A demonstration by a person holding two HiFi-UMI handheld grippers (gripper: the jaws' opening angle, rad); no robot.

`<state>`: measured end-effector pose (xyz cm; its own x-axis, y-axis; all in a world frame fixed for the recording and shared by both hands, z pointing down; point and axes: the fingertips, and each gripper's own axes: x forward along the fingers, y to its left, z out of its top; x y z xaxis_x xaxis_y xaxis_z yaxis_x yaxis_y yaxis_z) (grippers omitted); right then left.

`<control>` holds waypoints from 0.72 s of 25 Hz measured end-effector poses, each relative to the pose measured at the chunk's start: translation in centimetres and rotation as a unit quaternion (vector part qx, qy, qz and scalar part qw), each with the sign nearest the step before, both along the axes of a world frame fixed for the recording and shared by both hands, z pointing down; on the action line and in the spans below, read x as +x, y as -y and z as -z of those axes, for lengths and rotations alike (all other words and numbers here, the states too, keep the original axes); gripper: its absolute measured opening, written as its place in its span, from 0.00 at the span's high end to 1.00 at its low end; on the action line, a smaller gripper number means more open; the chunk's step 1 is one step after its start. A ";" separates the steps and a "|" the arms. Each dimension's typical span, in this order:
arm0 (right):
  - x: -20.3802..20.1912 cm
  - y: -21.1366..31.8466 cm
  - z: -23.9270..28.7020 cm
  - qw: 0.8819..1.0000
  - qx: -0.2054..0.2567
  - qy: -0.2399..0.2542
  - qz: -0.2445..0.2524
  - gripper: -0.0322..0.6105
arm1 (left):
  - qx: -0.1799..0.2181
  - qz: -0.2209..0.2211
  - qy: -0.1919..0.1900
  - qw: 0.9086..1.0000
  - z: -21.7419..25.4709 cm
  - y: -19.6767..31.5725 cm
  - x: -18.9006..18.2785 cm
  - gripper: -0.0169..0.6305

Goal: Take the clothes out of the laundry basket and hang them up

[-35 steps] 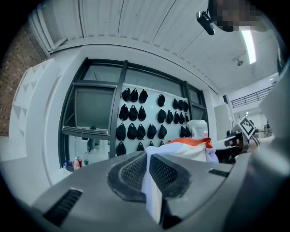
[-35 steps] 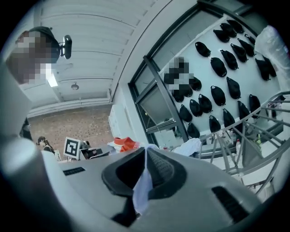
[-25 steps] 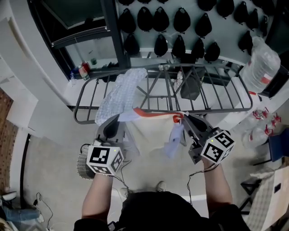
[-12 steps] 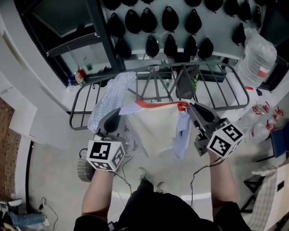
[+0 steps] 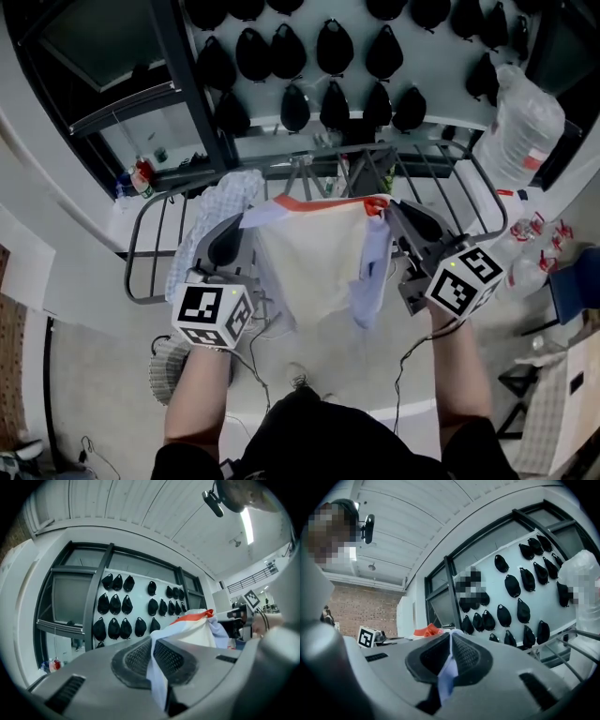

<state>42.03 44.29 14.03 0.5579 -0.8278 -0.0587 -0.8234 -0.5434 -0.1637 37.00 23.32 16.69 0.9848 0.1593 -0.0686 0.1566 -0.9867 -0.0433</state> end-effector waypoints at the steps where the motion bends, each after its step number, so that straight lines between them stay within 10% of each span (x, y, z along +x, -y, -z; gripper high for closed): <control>1: 0.9 0.5 0.3 1.000 0.001 -0.002 -0.005 0.92 | 0.002 -0.004 0.000 1.000 0.2 0.5 1.0 0.95; 18: 12.3 7.9 1.1 0.998 -0.001 -0.011 -0.063 0.92 | -0.009 -0.027 -0.007 1.000 1.2 8.5 12.6 0.95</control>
